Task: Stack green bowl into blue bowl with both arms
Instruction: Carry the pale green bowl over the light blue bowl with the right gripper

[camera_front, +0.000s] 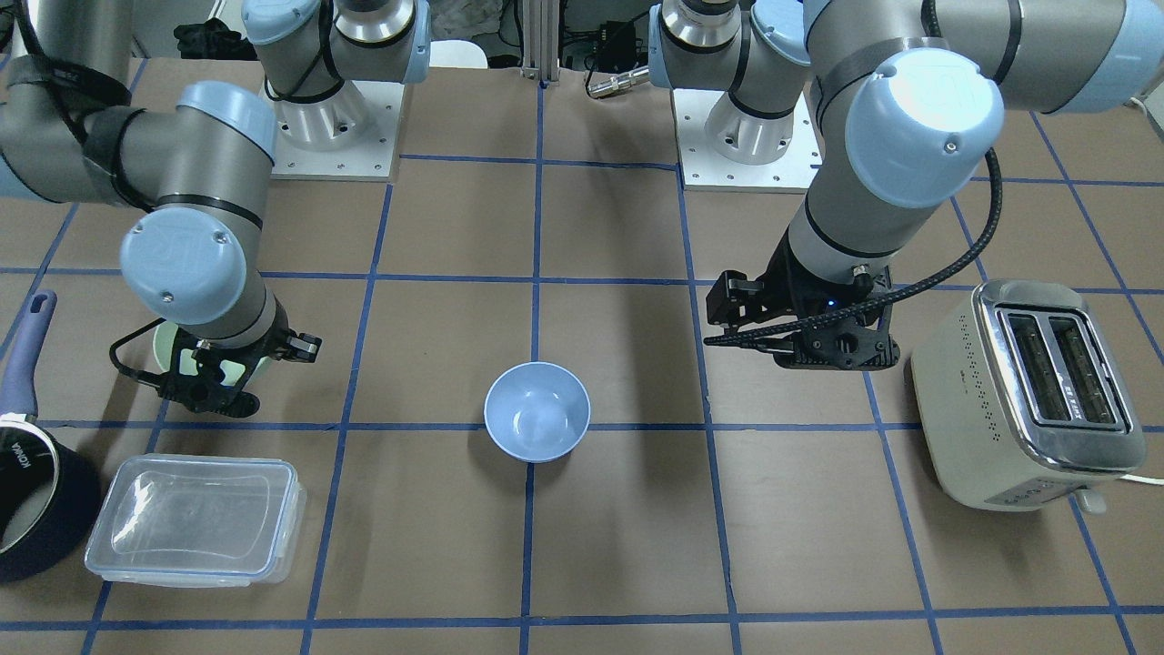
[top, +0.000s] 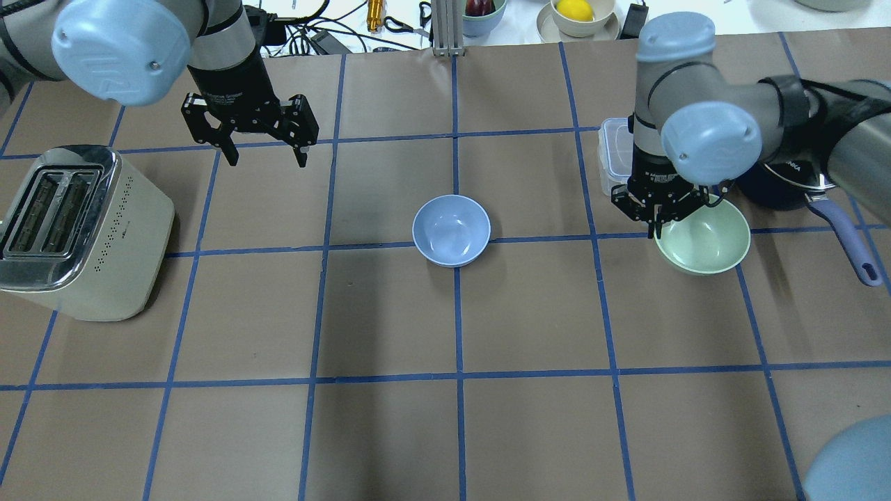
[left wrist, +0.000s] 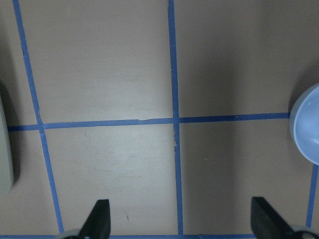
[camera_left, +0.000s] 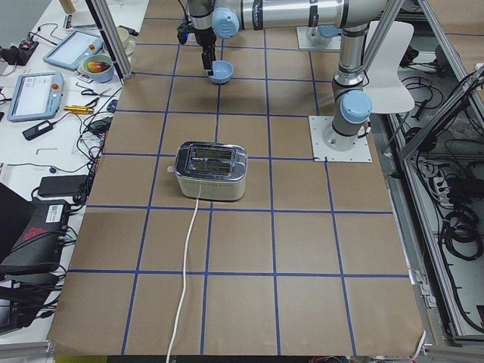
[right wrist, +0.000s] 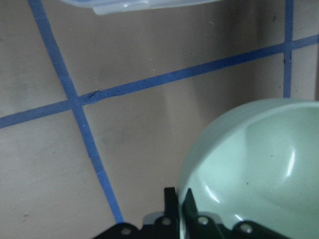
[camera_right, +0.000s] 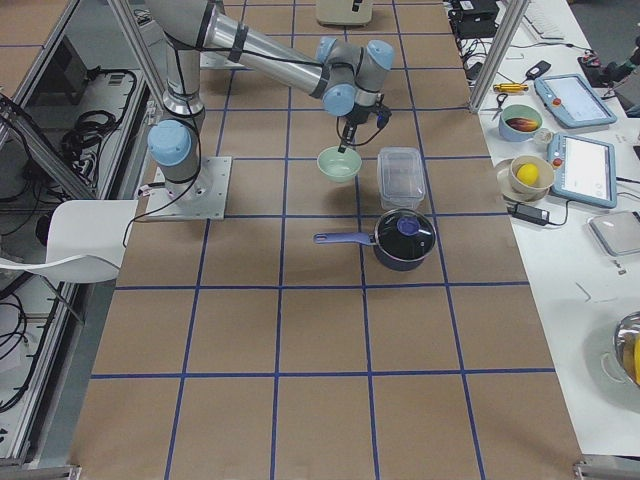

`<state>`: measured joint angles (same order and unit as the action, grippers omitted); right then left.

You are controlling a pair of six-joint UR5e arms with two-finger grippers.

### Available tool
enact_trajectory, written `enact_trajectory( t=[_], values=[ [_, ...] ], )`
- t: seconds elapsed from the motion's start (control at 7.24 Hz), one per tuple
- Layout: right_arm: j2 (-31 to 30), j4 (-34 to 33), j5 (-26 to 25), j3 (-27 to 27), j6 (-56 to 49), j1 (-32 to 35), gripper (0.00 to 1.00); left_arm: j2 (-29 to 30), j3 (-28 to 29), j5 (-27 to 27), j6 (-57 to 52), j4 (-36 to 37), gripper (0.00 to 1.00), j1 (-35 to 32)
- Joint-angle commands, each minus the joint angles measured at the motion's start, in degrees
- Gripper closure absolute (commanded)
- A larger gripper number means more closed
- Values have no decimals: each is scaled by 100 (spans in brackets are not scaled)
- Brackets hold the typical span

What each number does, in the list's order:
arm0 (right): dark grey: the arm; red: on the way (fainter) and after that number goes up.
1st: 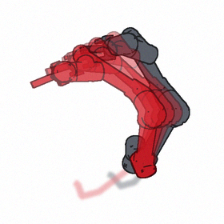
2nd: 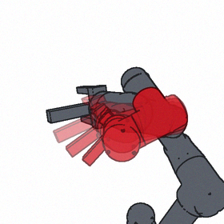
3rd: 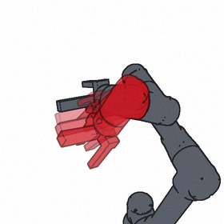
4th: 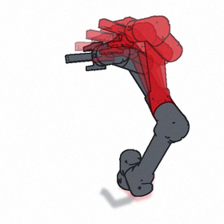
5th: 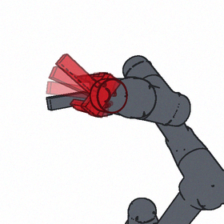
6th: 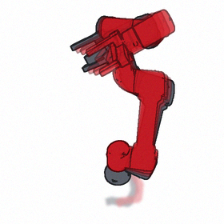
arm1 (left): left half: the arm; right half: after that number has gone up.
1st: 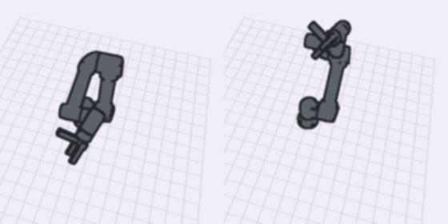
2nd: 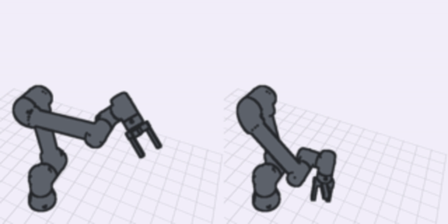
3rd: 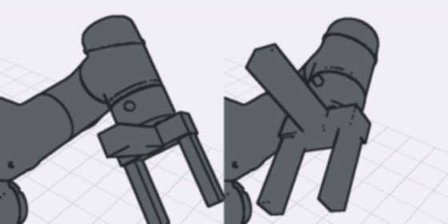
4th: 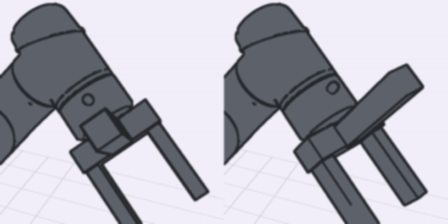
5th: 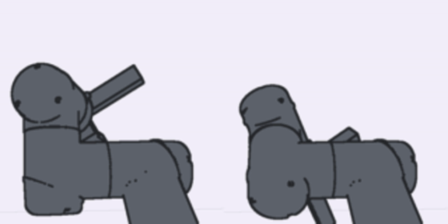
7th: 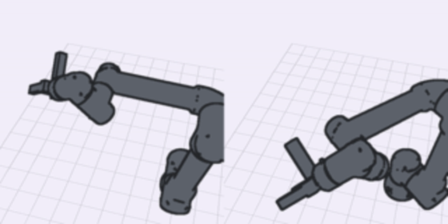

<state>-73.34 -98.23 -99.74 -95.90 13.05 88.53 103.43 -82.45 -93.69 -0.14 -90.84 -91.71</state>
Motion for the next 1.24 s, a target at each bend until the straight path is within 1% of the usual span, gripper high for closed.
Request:
enact_trajectory(
  t=[0.0,0.14,0.41,0.97,1.11],
  values=[
    [12,899,820,1280,292,146,100,-78,-17,-158,-91,-83,0,108],
    [56,902,1120,1459,642,399,100,-78,-17,-159,-91,-100,0,153],
    [301,640,1473,1670,1328,1014,100,-78,-69,-167,-91,-100,0,188],
    [1512,612,1510,2838,2507,1955,100,-122,-288,-150,-83,-83,0,171],
    [1733,595,1510,2945,2657,2149,100,-130,-341,-150,-83,-65,0,171]
  ],
)
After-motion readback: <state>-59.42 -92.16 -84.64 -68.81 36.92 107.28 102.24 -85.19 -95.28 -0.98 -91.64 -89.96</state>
